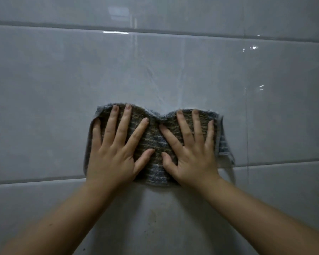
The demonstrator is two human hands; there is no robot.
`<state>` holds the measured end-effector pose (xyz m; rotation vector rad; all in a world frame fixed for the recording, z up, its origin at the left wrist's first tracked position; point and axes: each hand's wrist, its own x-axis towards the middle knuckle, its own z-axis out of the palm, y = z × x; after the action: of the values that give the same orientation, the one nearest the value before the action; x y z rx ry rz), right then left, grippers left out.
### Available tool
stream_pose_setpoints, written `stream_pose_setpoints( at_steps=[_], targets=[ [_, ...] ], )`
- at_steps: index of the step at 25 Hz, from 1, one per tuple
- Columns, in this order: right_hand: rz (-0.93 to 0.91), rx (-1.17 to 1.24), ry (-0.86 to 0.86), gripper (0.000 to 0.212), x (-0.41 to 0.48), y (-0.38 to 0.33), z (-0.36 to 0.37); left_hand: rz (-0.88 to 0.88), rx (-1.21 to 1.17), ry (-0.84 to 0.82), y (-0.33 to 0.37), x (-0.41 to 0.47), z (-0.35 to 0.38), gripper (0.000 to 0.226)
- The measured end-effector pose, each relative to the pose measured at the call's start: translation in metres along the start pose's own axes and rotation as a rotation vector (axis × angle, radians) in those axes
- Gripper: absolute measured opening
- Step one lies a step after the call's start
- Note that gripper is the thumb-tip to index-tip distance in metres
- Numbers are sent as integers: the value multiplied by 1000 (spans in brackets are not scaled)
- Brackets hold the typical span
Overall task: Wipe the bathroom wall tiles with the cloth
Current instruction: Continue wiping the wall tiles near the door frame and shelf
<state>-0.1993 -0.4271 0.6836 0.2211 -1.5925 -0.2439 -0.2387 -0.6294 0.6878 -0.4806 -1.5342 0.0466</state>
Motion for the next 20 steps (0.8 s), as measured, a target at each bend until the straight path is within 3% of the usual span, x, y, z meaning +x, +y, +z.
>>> stream_pose_setpoints(
  at_steps=[4,8,13,20],
  targets=[
    [-110,17,25,60,18,25,-2,-69,8,27,11,14,4,66],
    [-77,9,83,58,16,53,1,-162,-10,58,43,26,8,65],
    [-30,3,60,61,-23,72,-1,-117,-11,32,70,9,10,65],
    [42,-16,45,61,-53,40,0,-97,25,-34,71,-22,4,64]
  ],
)
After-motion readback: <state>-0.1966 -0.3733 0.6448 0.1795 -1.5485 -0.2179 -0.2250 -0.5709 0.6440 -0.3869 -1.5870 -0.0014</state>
